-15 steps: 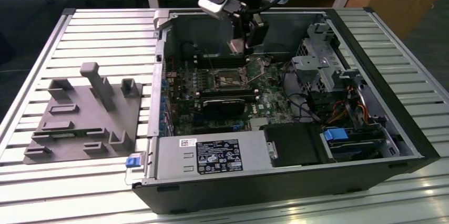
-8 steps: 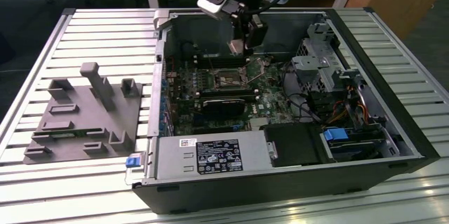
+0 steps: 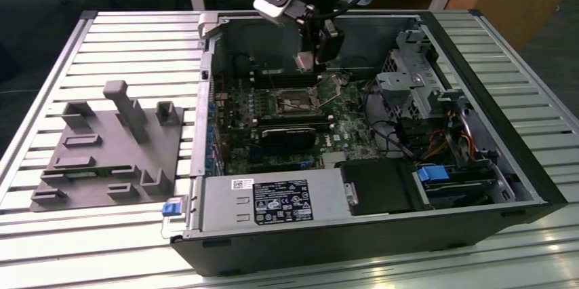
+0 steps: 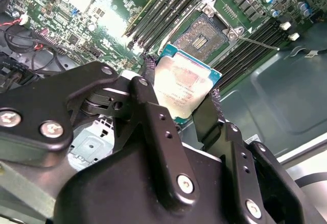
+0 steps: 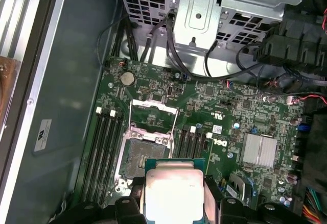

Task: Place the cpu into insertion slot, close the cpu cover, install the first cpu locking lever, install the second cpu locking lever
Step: 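Place the cpu into insertion slot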

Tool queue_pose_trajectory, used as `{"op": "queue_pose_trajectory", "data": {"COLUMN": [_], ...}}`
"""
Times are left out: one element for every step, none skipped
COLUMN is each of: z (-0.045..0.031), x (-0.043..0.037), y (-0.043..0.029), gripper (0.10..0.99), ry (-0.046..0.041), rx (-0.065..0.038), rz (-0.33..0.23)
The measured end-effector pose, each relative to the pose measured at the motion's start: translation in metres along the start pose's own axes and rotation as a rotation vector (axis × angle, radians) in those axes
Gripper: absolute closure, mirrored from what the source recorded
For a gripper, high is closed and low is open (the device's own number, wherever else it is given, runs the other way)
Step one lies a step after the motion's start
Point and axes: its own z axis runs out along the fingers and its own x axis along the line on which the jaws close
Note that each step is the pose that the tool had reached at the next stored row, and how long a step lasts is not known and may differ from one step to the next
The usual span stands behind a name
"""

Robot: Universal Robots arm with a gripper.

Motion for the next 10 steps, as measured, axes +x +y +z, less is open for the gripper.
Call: {"op": "queue_pose_trajectory", "data": {"z": [0.0002, 0.0004, 0.0005, 0.0007, 0.0009, 0.0011, 0.0013, 0.0015, 0.0017, 0.0019], "x": [0.0, 0.0, 0.0, 0.0, 0.0, 0.0, 0.0, 0.0, 0.0, 0.0], "y": [0.0, 0.0, -0.0001, -0.0001, -0.0001, -0.0001, -0.0001, -0.0002, -0.0002, -0.0002], "gripper": [0.545, 0.545, 0.545, 0.545, 0.545, 0.545, 0.545, 0.545, 0.545, 0.545], "ry": [-0.0002, -0.0004, -0.0006, -0.0008, -0.001, -0.0012, -0.0014, -0.0016, -0.0018, -0.0019], "rx": [0.0, 0.0, 0.0, 0.0, 0.0, 0.001, 0.001, 0.001, 0.001, 0.001], "rz": [0.003, 0.005, 0.008, 0.011, 0.014, 0.017, 0.019, 0.022, 0.024, 0.027]}}
